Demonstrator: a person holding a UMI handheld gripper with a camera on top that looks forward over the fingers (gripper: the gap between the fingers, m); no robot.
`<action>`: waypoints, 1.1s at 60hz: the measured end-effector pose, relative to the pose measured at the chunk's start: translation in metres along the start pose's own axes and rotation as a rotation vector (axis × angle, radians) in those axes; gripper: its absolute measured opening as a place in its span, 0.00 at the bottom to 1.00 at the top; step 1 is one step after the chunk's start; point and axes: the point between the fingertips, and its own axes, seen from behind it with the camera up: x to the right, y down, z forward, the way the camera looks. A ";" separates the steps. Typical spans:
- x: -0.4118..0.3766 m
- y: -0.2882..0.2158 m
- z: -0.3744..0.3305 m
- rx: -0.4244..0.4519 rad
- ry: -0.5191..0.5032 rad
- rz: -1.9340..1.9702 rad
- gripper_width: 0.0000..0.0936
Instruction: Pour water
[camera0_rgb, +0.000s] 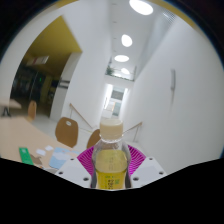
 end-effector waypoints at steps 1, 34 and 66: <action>0.002 0.009 -0.004 -0.013 -0.014 0.085 0.42; 0.067 0.127 -0.121 -0.228 -0.077 0.209 0.57; 0.147 0.152 -0.441 -0.371 -0.264 0.368 0.92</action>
